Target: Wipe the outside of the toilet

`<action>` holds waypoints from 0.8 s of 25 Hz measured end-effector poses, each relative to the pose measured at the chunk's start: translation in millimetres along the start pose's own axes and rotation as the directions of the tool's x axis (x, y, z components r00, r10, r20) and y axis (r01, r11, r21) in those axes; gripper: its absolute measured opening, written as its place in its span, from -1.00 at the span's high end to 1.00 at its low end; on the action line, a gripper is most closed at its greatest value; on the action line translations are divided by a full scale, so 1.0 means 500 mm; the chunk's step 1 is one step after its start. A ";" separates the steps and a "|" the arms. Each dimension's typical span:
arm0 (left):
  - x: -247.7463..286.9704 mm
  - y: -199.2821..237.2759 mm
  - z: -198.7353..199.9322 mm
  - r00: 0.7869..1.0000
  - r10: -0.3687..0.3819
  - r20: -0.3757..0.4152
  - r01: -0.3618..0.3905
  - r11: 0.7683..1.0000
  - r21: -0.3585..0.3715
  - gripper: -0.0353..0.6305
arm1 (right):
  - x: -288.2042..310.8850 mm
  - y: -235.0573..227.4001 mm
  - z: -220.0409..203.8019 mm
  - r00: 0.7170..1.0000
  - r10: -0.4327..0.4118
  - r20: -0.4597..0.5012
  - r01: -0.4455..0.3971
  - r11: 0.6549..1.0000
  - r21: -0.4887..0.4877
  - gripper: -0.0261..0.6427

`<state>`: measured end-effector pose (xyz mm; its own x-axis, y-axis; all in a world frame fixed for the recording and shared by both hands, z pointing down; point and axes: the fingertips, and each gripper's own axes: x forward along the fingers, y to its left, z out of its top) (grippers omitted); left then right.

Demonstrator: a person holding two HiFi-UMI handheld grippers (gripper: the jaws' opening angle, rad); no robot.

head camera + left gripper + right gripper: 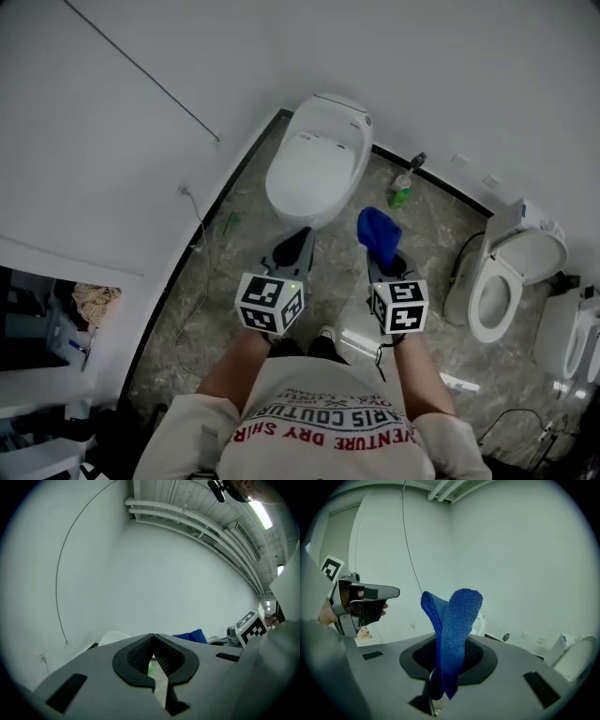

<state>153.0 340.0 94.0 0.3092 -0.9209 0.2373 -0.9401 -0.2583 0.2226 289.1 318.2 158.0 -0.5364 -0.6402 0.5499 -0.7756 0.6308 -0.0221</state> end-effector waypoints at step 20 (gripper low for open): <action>-0.226 0.038 -0.013 0.999 -0.042 0.030 0.041 0.999 0.029 0.88 | -0.109 0.207 -0.030 0.996 -0.074 0.054 0.071 0.996 0.053 0.69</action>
<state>100.9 441.3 77.7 0.3440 -0.9175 0.1996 -0.9303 -0.3042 0.2051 243.0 425.0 138.4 -0.4951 -0.7078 0.5039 -0.8282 0.5598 -0.0274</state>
